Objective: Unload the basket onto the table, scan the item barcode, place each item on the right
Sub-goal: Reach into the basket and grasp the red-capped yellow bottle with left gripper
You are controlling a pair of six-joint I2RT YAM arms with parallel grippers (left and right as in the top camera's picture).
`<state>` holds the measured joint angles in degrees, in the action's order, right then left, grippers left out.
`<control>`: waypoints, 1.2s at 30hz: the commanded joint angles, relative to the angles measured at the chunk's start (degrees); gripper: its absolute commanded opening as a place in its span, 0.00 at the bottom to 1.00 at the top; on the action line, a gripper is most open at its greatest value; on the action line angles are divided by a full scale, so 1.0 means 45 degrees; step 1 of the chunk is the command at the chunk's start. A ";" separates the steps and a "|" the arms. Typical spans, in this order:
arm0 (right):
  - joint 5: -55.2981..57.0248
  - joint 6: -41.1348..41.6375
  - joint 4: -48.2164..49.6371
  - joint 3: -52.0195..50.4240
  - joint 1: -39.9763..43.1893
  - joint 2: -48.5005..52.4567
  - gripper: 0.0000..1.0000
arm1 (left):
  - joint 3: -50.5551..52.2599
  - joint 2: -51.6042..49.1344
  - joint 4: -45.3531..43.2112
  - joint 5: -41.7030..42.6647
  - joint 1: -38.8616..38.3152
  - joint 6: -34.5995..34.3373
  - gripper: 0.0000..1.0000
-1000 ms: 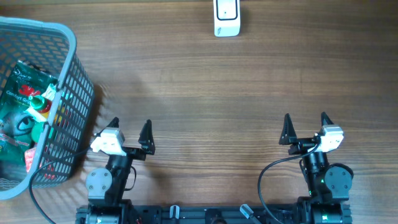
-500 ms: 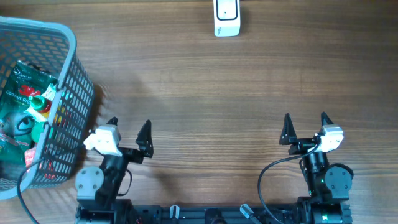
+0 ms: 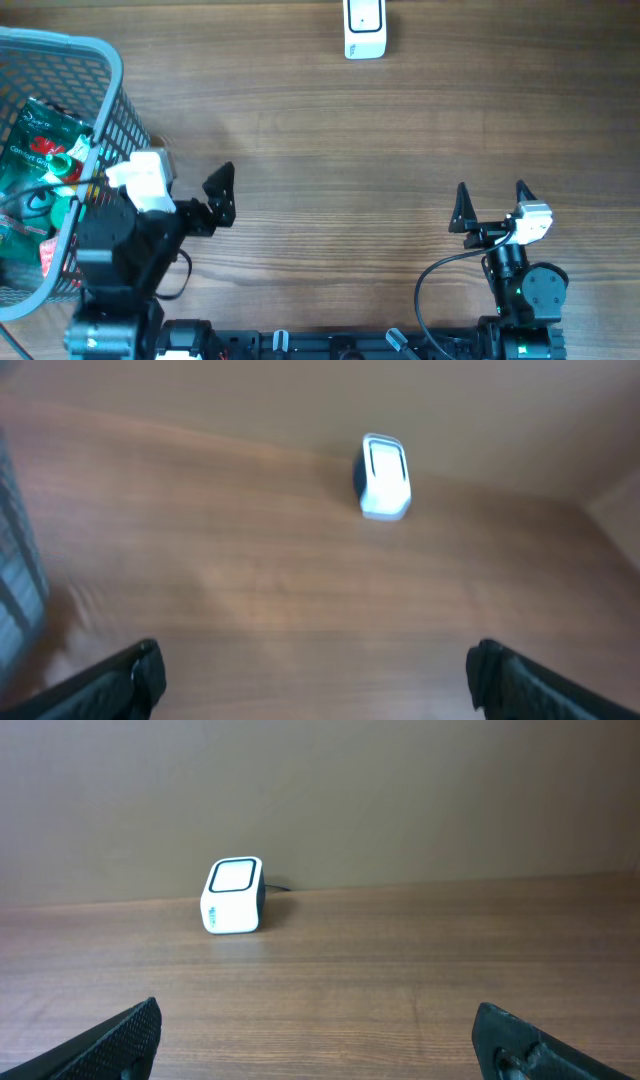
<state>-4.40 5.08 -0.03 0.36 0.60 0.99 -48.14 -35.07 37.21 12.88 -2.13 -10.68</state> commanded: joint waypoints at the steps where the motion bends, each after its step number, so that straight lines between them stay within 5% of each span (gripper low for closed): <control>1: 0.0214 -0.0102 0.0015 -0.0015 0.0029 -0.0102 1.00 | -0.1044 -0.0753 0.1438 0.2419 -0.0063 -0.0063 1.00; 13: 0.0214 -0.0102 0.0015 -0.0015 0.0029 -0.0102 1.00 | -0.2220 -0.1719 0.1724 0.3215 -0.0058 -0.0787 1.00; 24: 0.0214 -0.0102 0.0015 -0.0015 0.0029 -0.0102 1.00 | -1.2449 -0.7922 0.6402 -0.3419 0.0097 -0.1107 1.00; 28: 0.0214 -0.0102 0.0015 -0.0015 0.0029 -0.0102 1.00 | -1.3250 -0.8641 0.6980 -0.5265 0.1394 -0.2283 1.00; 36: 0.0214 -0.0107 0.0015 -0.0015 0.0029 -0.0102 1.00 | -1.3221 -1.0195 0.8762 -0.4969 0.6674 -0.5765 1.00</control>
<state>-4.40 5.08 -0.05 0.36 0.60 0.99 -107.09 -78.08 74.48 -9.43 21.96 -28.23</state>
